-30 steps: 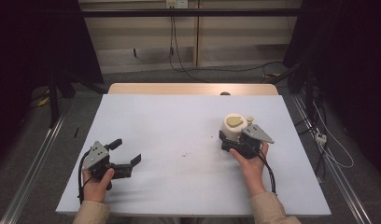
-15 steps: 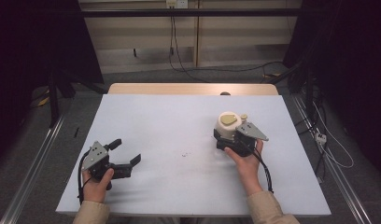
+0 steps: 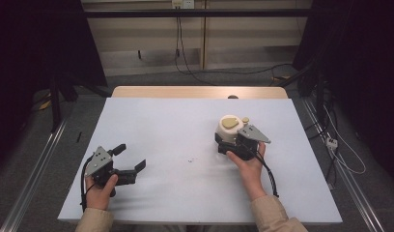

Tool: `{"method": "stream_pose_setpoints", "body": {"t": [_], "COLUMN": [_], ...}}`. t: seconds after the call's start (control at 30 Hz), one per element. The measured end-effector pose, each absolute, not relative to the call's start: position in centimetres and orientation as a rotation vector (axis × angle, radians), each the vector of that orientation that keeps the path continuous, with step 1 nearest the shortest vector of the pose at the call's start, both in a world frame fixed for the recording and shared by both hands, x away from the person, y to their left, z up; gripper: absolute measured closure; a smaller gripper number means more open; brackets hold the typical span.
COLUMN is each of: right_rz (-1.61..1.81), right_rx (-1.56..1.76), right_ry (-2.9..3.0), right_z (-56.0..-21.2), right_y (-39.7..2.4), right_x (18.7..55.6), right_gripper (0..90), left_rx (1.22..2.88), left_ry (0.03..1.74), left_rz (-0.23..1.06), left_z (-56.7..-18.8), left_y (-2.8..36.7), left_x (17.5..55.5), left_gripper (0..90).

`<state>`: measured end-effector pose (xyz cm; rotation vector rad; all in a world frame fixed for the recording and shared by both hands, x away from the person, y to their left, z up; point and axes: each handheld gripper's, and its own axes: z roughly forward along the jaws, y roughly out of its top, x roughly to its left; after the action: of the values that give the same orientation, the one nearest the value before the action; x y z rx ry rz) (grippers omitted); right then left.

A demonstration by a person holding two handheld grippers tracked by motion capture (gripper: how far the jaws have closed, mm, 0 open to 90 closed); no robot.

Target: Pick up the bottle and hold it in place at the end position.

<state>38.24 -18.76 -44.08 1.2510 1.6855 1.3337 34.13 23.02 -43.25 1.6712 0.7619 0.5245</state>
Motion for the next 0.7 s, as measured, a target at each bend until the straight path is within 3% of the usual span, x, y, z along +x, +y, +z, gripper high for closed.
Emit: {"method": "stream_pose_setpoints", "body": {"t": [0.7], "right_rz": [1.355], "right_rx": [1.238], "right_ry": [1.699], "right_z": [-43.71], "right_y": [-17.93], "right_x": [38.94], "right_gripper": [5.7], "left_rx": [1.672], "left_ry": [0.761], "left_rz": [0.523], "left_z": [-43.27], "left_y": [23.05], "left_x": [34.13], "left_gripper": [3.8]}}
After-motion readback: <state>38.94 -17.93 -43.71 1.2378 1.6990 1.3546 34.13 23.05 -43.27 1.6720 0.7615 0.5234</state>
